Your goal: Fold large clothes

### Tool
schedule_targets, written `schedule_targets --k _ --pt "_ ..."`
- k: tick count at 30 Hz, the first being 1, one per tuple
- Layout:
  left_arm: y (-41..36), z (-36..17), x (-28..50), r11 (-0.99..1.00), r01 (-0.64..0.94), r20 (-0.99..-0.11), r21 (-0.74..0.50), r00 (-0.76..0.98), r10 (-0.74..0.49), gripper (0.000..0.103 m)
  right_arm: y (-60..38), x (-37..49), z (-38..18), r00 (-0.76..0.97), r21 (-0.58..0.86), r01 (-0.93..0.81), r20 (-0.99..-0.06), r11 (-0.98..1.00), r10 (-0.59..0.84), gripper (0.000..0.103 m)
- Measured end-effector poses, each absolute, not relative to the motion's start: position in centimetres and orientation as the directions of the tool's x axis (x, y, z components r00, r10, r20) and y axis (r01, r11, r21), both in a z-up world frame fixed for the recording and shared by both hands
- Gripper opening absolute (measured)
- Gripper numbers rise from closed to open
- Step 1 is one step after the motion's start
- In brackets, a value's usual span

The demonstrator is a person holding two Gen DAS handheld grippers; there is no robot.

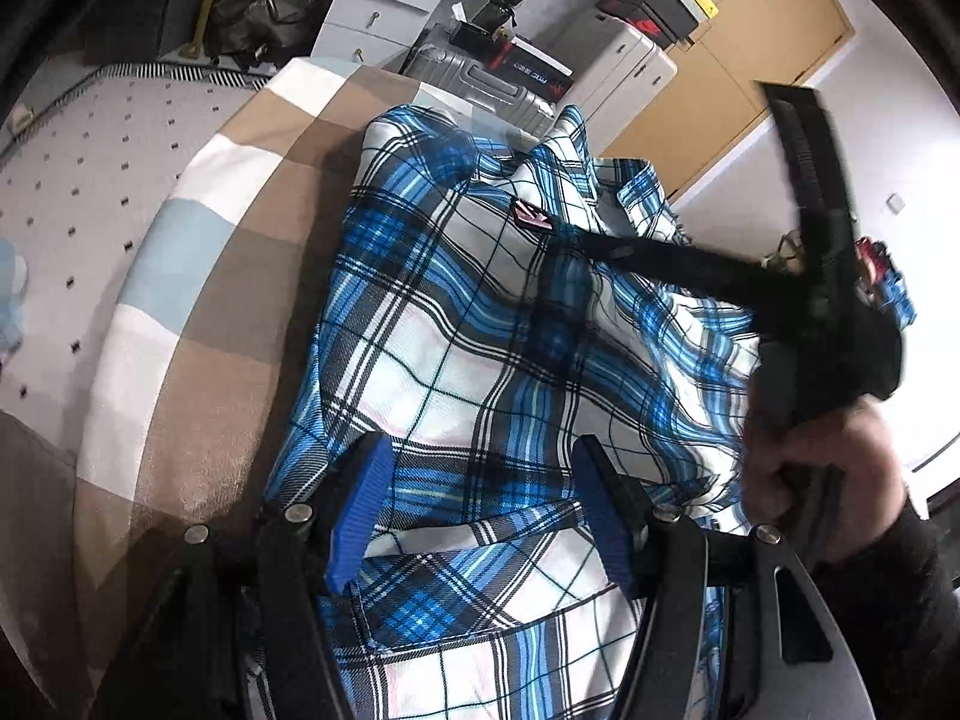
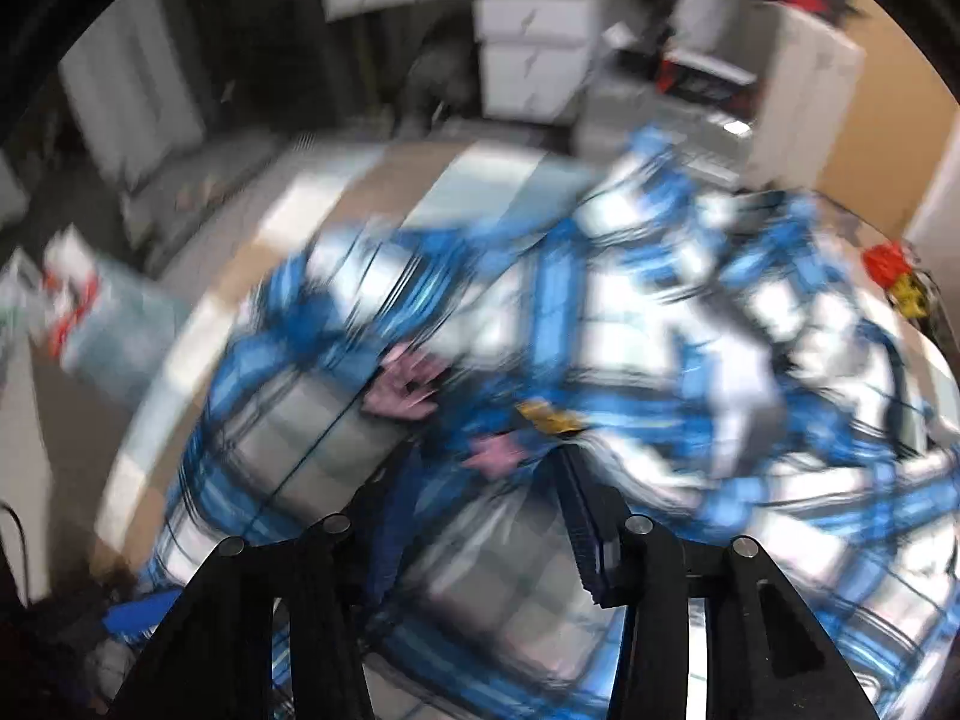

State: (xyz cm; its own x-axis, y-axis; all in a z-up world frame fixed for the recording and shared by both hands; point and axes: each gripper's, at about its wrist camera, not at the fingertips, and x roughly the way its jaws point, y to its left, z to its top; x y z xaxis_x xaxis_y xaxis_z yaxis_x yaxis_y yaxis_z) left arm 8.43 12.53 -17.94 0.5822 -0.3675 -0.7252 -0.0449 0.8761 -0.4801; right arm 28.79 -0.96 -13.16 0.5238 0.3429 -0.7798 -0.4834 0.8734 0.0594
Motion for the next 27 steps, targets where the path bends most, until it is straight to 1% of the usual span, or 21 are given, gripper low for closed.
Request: schedule_targets --k 2,3,6,8,11,13,14,17,19,20,22,23,24,26,27 --pt "12.4 -18.0 8.2 0.889 -0.046 -0.734 -0.456 0.584 -0.346 0.057 -3.5 28.8 -12.3 0.561 0.05 -0.446 -0.763 0.893 0.323 0.046" --pt "12.2 -17.9 8.1 0.896 -0.047 -0.74 -0.441 0.585 -0.333 0.057 -5.5 28.6 -11.8 0.591 0.019 -0.426 -0.751 0.905 0.293 0.046" --pt "12.0 -17.7 7.7 0.907 -0.057 -0.752 -0.417 0.582 -0.309 0.057 -9.6 27.9 -11.4 0.612 -0.059 -0.391 -0.762 0.918 0.212 0.046" --pt "12.0 -17.6 7.5 0.911 -0.064 -0.757 -0.408 0.581 -0.299 0.057 -13.1 27.6 -12.0 0.621 -0.135 -0.353 -0.774 0.926 0.124 0.046" --pt "11.7 -17.6 7.2 0.924 -0.063 -0.767 -0.378 0.58 -0.275 0.057 -17.4 27.0 -13.4 0.587 -0.211 -0.324 -0.809 0.922 0.021 0.046" --pt "11.5 -17.7 6.9 0.934 -0.061 -0.773 -0.352 0.582 -0.253 0.057 -19.1 26.9 -14.5 0.587 -0.273 -0.313 -0.809 0.91 -0.041 0.046" --pt "11.4 -17.7 6.9 0.936 -0.068 -0.775 -0.345 0.583 -0.243 0.057 -19.7 26.7 -14.8 0.589 -0.289 -0.318 -0.806 0.903 -0.051 0.047" --pt "10.8 -17.6 6.9 0.95 -0.08 -0.788 -0.302 0.582 -0.202 0.057 -21.2 26.7 -16.6 0.567 -0.295 -0.326 -0.821 0.898 -0.064 0.061" --pt "10.2 -16.9 6.7 0.961 -0.096 -0.791 -0.259 0.593 -0.154 0.057 -21.9 26.6 -18.1 0.548 -0.281 -0.325 -0.834 0.903 -0.062 0.06" --pt "9.8 -16.1 6.4 0.964 -0.101 -0.777 -0.248 0.615 -0.135 0.057 -22.3 26.5 -17.8 0.576 -0.274 -0.314 -0.816 0.909 -0.047 0.063" --pt "8.7 -14.0 5.5 0.969 -0.065 -0.71 -0.24 0.692 -0.129 0.058 -23.0 26.1 -17.7 0.585 -0.253 -0.301 -0.811 0.92 -0.032 0.062" --pt "7.7 -12.9 5.0 0.977 -0.032 -0.675 -0.213 0.728 -0.123 0.058 -23.4 26.1 -17.8 0.583 -0.231 -0.298 -0.812 0.926 -0.015 0.062" --pt "6.8 -12.4 4.8 0.984 -0.013 -0.662 -0.178 0.741 -0.11 0.058 -23.9 26.1 -17.8 0.583 -0.208 -0.299 -0.812 0.931 0.006 0.062" --pt "4.8 -12.9 5.6 0.993 0.014 -0.682 -0.116 0.726 -0.09 0.058 -24.9 26.4 -17.8 0.572 -0.165 -0.298 -0.819 0.94 0.038 0.062" --pt "4.2 -13.9 6.3 0.991 0.038 -0.704 -0.126 0.7 -0.117 0.058 -25.2 26.6 -17.8 0.562 -0.141 -0.294 -0.825 0.945 0.052 0.062"
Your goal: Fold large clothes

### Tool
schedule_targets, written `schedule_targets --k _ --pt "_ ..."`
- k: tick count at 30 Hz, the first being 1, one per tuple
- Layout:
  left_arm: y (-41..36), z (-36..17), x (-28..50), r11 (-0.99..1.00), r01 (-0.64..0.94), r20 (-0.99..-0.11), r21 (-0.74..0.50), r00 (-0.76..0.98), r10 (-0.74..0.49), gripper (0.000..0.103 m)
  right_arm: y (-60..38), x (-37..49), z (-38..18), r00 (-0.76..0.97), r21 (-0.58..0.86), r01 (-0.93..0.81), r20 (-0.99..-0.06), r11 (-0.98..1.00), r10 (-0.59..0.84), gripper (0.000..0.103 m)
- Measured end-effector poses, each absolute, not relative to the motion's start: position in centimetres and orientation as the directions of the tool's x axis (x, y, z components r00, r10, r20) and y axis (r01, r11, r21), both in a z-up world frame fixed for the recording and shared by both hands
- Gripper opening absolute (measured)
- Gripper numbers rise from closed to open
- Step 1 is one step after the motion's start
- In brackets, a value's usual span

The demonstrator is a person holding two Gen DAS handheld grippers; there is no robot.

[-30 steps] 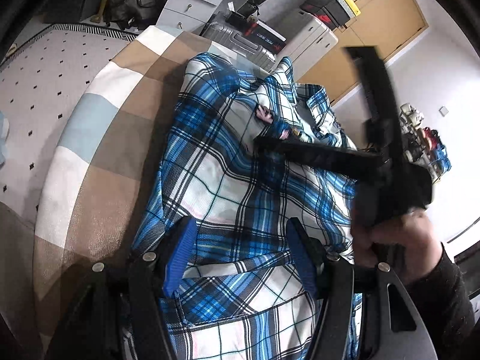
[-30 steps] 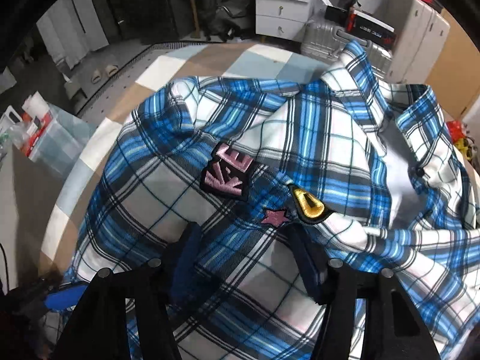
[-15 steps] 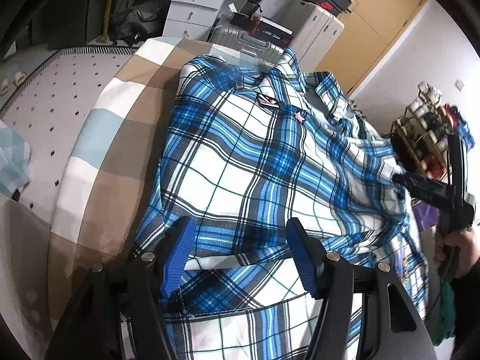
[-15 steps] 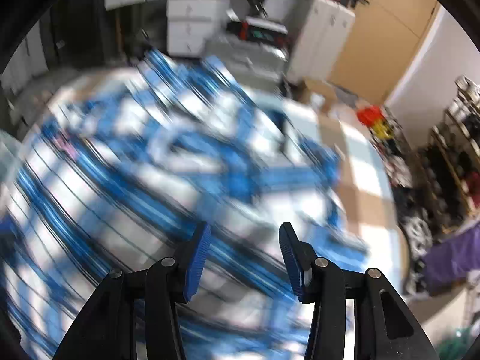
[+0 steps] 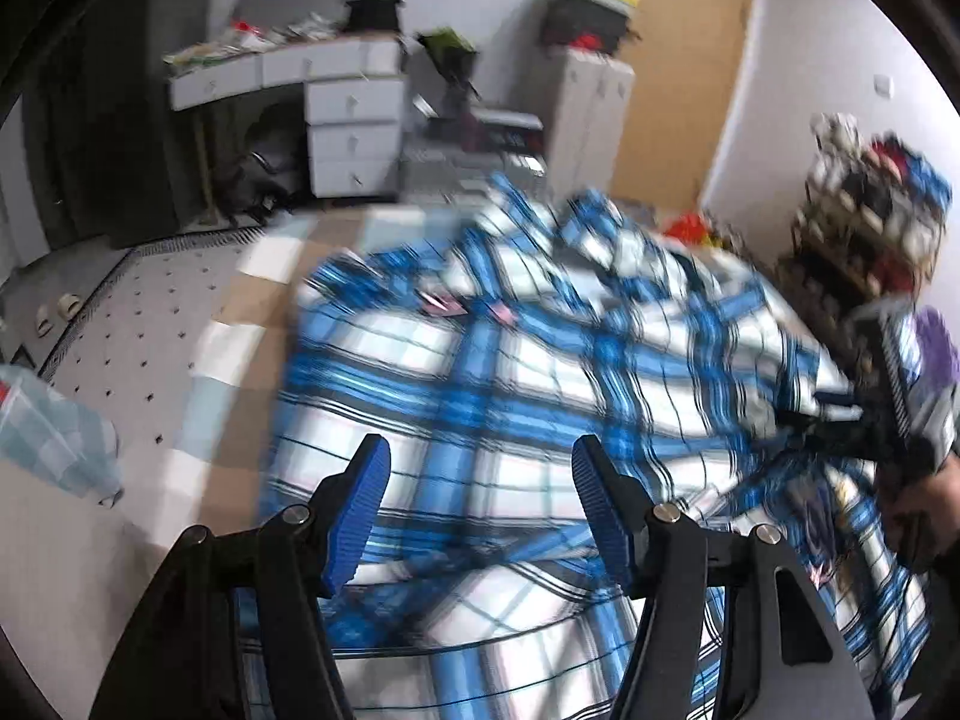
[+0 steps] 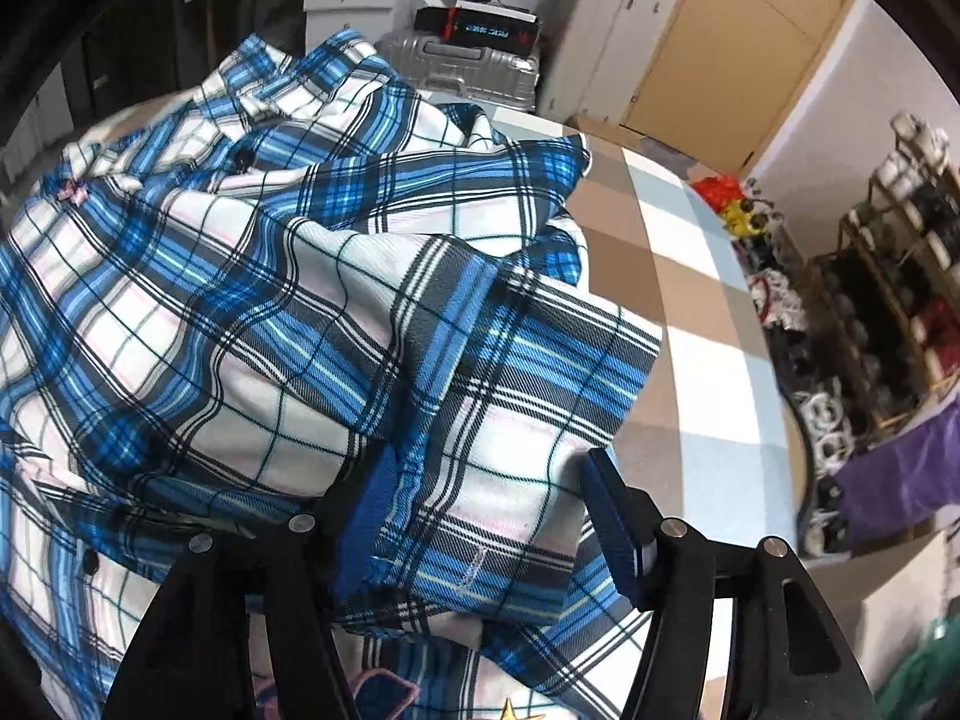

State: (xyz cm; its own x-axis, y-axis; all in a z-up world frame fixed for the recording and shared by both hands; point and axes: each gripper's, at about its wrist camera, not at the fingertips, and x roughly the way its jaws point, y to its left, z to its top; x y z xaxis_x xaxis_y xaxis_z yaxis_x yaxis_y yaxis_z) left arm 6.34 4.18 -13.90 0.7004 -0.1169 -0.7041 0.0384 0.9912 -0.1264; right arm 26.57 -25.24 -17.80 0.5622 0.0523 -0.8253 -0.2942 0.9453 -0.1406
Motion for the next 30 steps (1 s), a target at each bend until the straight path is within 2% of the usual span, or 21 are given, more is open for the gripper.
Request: schedule_targets --k 5,12,18,22,24,25,30 --pt "3.5 -18.7 9.6 0.992 -0.004 -0.831 -0.129 0.546 -0.106 0.057 -26.5 26.9 -18.1 0.536 -0.082 -0.278 -0.84 0.957 0.084 0.062" --pt "2.5 -19.2 9.4 0.999 0.038 -0.829 -0.012 0.559 -0.031 0.058 -26.3 24.6 -18.4 0.521 -0.066 -0.284 -0.848 0.956 0.096 0.062" --pt "4.6 -18.7 8.8 0.993 0.047 -0.817 -0.11 0.564 -0.118 0.058 -25.9 24.8 -16.8 0.471 -0.059 -0.29 -0.877 0.955 0.089 0.063" --pt "4.7 -18.2 7.6 0.992 0.077 -0.807 -0.097 0.577 -0.124 0.058 -24.8 25.1 -12.3 0.539 -0.013 -0.305 -0.827 0.952 0.161 0.063" --pt "4.2 -18.9 7.1 0.992 0.092 -0.802 -0.088 0.584 -0.125 0.058 -23.0 26.5 -10.2 0.578 -0.039 -0.329 -0.798 0.944 0.169 0.074" --pt "3.9 -19.0 6.4 0.992 0.1 -0.792 -0.08 0.598 -0.124 0.058 -21.6 27.3 -9.4 0.596 -0.063 -0.34 -0.786 0.938 0.163 0.075" --pt "3.8 -19.3 6.5 0.99 0.083 -0.766 -0.117 0.626 -0.143 0.059 -13.4 34.7 -8.5 0.586 -0.103 -0.392 -0.794 0.914 0.163 0.076"
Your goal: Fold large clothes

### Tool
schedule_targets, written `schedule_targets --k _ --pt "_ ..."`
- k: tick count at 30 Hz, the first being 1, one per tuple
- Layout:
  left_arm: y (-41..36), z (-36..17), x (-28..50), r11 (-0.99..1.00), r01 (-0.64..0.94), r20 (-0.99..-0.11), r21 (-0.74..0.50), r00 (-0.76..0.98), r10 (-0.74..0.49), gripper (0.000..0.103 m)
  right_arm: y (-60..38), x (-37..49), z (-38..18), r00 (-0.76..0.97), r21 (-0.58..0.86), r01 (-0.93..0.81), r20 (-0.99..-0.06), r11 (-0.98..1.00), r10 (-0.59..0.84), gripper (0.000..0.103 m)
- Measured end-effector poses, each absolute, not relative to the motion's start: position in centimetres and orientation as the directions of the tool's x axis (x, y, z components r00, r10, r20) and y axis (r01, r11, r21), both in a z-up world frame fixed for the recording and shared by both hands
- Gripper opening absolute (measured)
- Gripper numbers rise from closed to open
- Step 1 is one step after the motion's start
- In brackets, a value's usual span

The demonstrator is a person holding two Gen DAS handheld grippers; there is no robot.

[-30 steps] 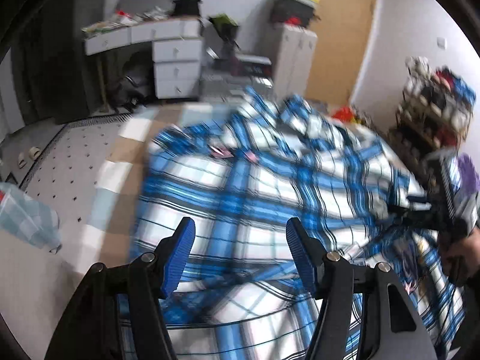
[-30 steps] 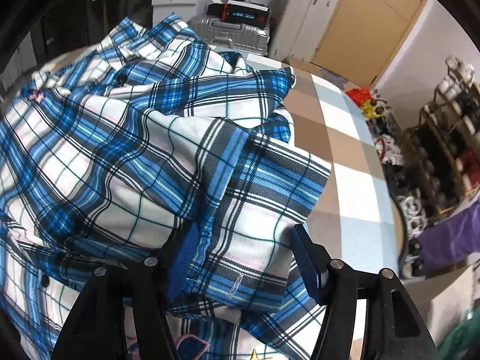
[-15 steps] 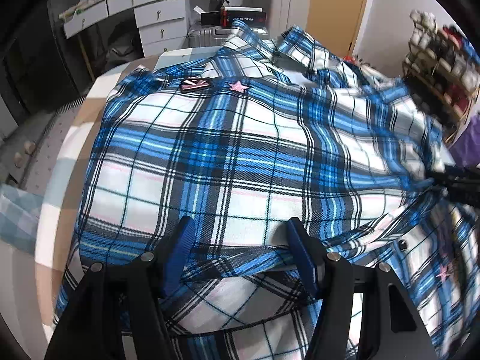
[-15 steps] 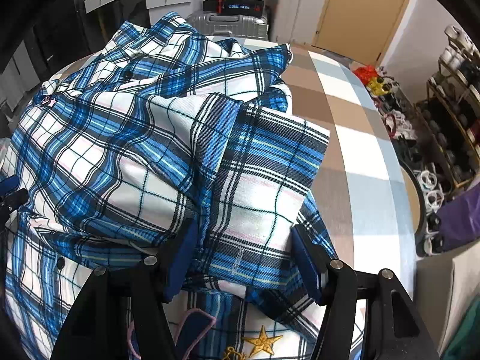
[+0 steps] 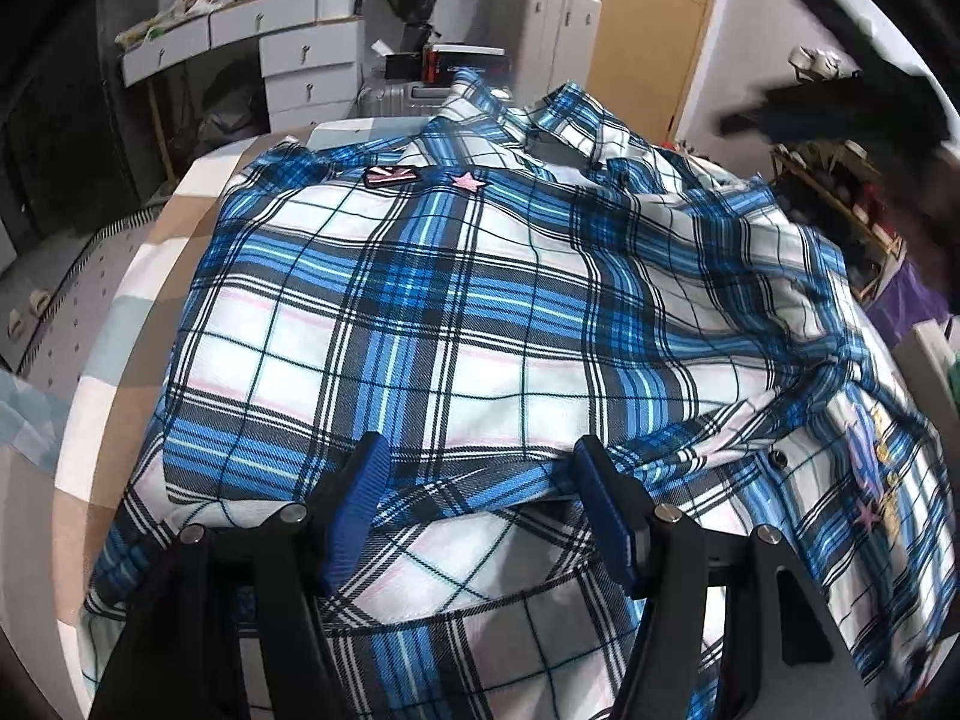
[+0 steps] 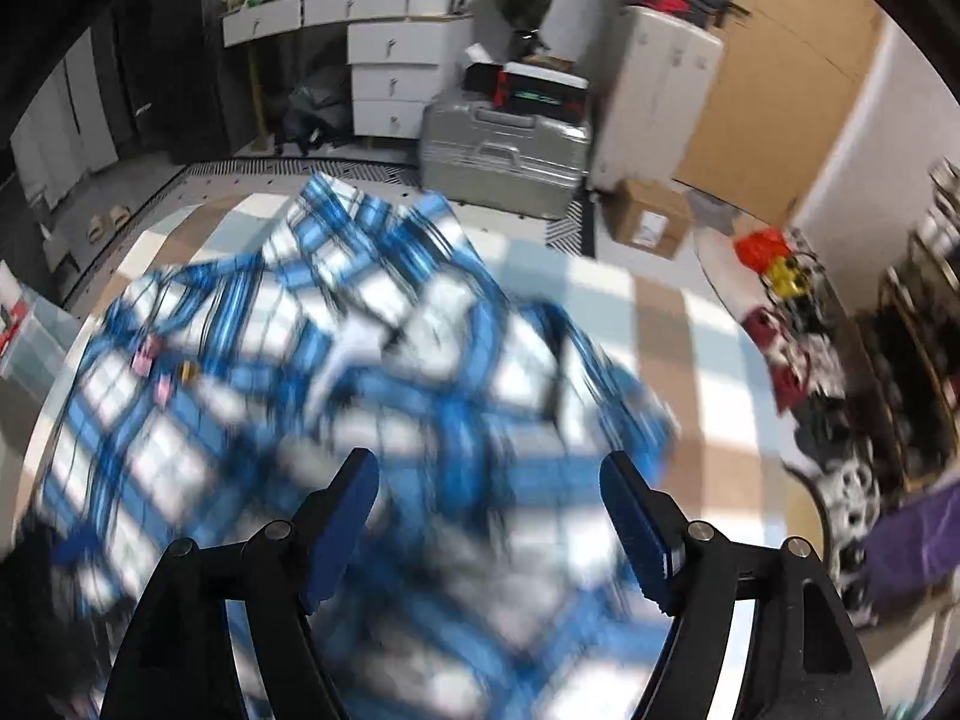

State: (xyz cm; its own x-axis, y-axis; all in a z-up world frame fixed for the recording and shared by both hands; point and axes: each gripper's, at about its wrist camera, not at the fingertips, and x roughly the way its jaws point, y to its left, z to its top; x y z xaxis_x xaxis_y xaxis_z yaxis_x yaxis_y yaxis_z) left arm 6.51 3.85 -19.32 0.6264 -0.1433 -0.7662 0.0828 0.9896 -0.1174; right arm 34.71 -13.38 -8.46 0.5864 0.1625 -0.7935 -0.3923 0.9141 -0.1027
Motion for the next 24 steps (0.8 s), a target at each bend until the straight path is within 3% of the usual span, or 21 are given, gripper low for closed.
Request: schedule_targets --k 5,7,8,9,10,11,16,20,22,24 --pt "3.9 -19.4 6.8 0.98 0.072 -0.747 -0.183 0.638 -0.186 0.07 -7.2 41.7 -11.4 0.597 -0.187 -0.382 -0.797 0.905 0.088 0.076" --pt "3.4 -19.4 6.7 0.983 0.077 -0.753 -0.167 0.634 -0.178 0.072 -5.6 43.6 -13.3 0.558 -0.214 -0.407 -0.828 0.888 0.056 0.074" --pt "3.2 -19.3 6.7 0.985 0.078 -0.756 -0.155 0.633 -0.169 0.073 -5.1 44.4 -14.1 0.544 -0.231 -0.407 -0.838 0.884 0.032 0.068" --pt "3.0 -19.3 6.7 0.986 0.079 -0.758 -0.144 0.632 -0.161 0.073 -4.8 45.3 -14.9 0.537 -0.241 -0.393 -0.844 0.887 0.008 0.06" --pt "2.9 -19.3 6.6 0.988 0.081 -0.76 -0.134 0.631 -0.155 0.074 -5.1 45.8 -14.9 0.534 -0.229 -0.372 -0.845 0.9 0.006 0.032" --pt "2.8 -19.3 6.6 0.988 0.081 -0.761 -0.133 0.631 -0.154 0.074 -5.8 46.4 -14.7 0.525 -0.16 -0.335 -0.85 0.929 0.043 0.011" --pt "2.8 -19.3 6.3 0.988 0.072 -0.759 -0.138 0.633 -0.152 0.075 -10.2 46.4 -11.3 0.603 0.137 -0.196 -0.764 0.971 0.23 0.006" --pt "2.8 -19.4 6.0 0.987 0.072 -0.759 -0.14 0.633 -0.154 0.075 -15.7 46.5 -11.7 0.585 0.538 -0.06 -0.663 0.841 0.466 0.006" --pt "2.8 -19.4 5.9 0.987 0.076 -0.759 -0.14 0.632 -0.156 0.075 -16.1 46.5 -12.1 0.565 0.575 -0.063 -0.653 0.816 0.504 0.007" --pt "2.8 -19.3 6.1 0.987 0.077 -0.757 -0.139 0.635 -0.156 0.075 -14.7 46.7 -12.0 0.503 0.516 -0.132 -0.701 0.847 0.505 0.013"
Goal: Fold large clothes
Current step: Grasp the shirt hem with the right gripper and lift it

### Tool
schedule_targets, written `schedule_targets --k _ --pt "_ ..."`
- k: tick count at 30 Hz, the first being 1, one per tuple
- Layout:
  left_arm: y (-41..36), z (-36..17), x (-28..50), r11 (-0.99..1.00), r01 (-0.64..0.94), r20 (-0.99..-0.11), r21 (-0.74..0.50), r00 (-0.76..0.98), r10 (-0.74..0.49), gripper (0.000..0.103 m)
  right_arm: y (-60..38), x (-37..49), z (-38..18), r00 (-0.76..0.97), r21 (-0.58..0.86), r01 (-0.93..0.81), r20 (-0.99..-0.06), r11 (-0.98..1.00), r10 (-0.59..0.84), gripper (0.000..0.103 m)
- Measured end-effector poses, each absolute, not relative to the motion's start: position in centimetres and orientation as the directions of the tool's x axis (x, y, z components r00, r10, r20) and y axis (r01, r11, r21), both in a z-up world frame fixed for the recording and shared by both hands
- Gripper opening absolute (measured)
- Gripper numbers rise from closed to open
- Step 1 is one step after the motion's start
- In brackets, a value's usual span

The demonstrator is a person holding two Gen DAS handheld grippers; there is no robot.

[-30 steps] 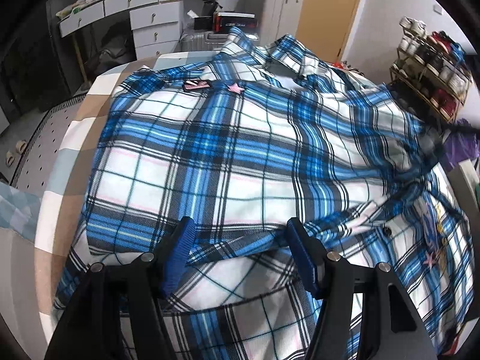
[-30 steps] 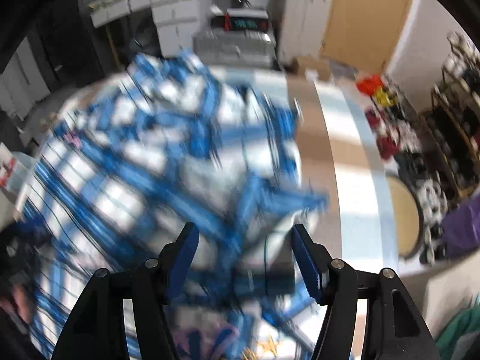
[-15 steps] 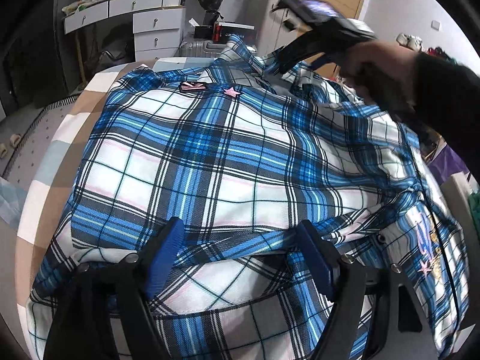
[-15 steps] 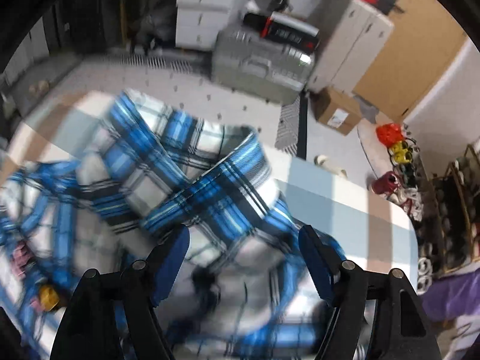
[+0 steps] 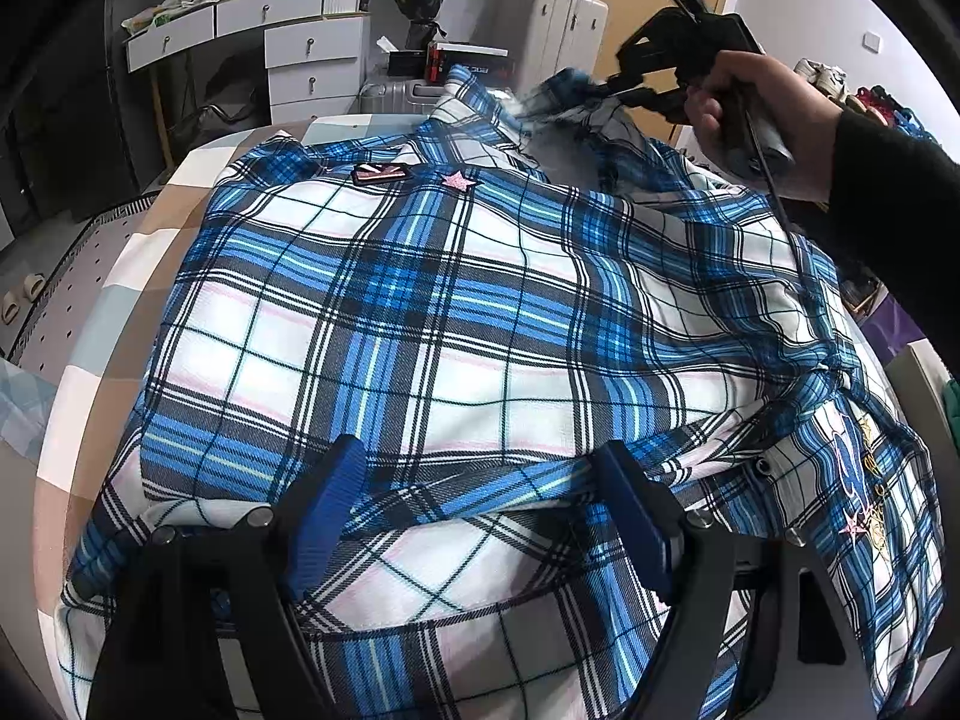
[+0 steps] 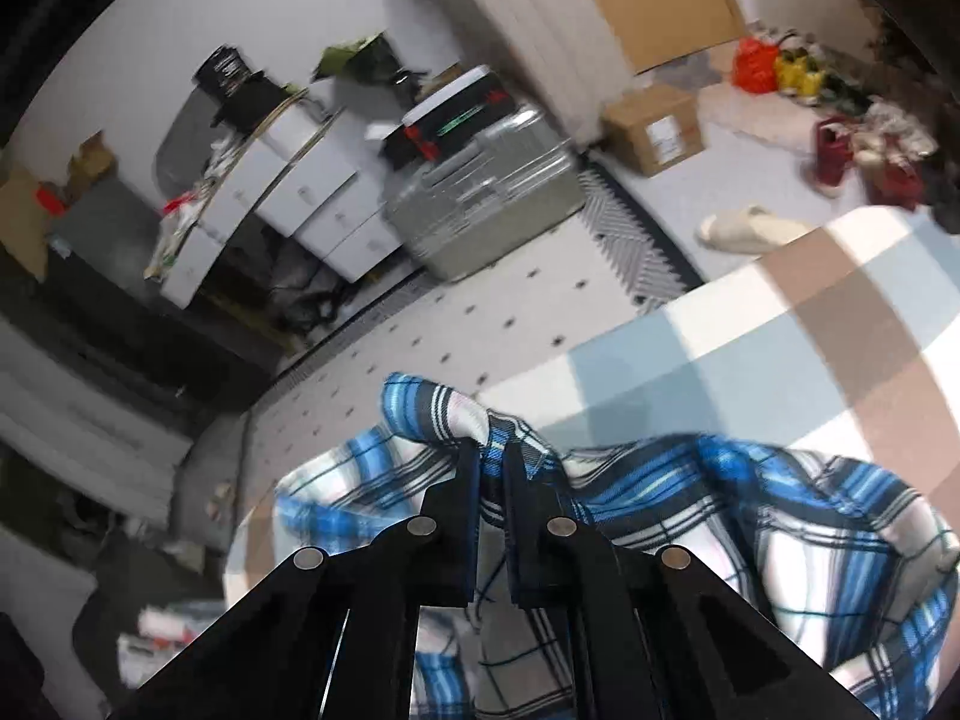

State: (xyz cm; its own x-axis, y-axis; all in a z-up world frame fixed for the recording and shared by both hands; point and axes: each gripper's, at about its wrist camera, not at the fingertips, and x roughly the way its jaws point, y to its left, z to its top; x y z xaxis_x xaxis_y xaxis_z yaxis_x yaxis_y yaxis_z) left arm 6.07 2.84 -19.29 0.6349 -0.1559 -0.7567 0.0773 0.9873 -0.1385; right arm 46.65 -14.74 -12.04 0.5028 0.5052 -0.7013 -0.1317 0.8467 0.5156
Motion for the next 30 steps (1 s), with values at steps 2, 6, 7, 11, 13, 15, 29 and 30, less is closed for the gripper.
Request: schedule_targets --k 2,6,7,11,13,15,29,30 --pt "2.8 -19.3 6.2 0.987 0.078 -0.758 -0.138 0.634 -0.155 0.076 -13.4 46.1 -11.2 0.512 0.39 -0.203 -0.74 0.898 0.437 0.02" --pt "2.7 -19.4 6.5 0.989 0.079 -0.76 -0.129 0.633 -0.15 0.077 -12.0 44.1 -8.8 0.621 0.219 -0.285 -0.699 0.933 0.354 0.071" --pt "2.7 -19.4 6.5 0.988 0.079 -0.76 -0.13 0.633 -0.15 0.077 -11.7 44.0 -8.4 0.642 0.196 -0.281 -0.689 0.939 0.336 0.073" --pt "2.7 -19.4 6.5 0.989 0.078 -0.761 -0.126 0.632 -0.147 0.077 -9.5 45.5 -9.0 0.633 0.181 -0.26 -0.71 0.948 0.309 0.082" --pt "2.7 -19.4 6.5 0.989 0.08 -0.76 -0.128 0.632 -0.149 0.077 -8.0 46.6 -10.4 0.581 0.172 -0.245 -0.762 0.954 0.286 0.082" --pt "2.8 -19.5 6.6 0.989 0.08 -0.76 -0.129 0.632 -0.15 0.077 -6.1 47.6 -12.3 0.538 0.116 -0.231 -0.812 0.966 0.226 0.081" --pt "3.2 -18.2 7.1 0.98 0.065 -0.796 -0.189 0.574 -0.191 0.078 -12.4 39.3 -7.2 0.692 0.029 -0.344 -0.668 0.939 0.274 0.006" --pt "3.6 -17.5 6.9 0.973 0.053 -0.786 -0.225 0.581 -0.213 0.078 -13.1 38.1 -6.9 0.688 0.045 -0.36 -0.661 0.932 0.298 0.006"
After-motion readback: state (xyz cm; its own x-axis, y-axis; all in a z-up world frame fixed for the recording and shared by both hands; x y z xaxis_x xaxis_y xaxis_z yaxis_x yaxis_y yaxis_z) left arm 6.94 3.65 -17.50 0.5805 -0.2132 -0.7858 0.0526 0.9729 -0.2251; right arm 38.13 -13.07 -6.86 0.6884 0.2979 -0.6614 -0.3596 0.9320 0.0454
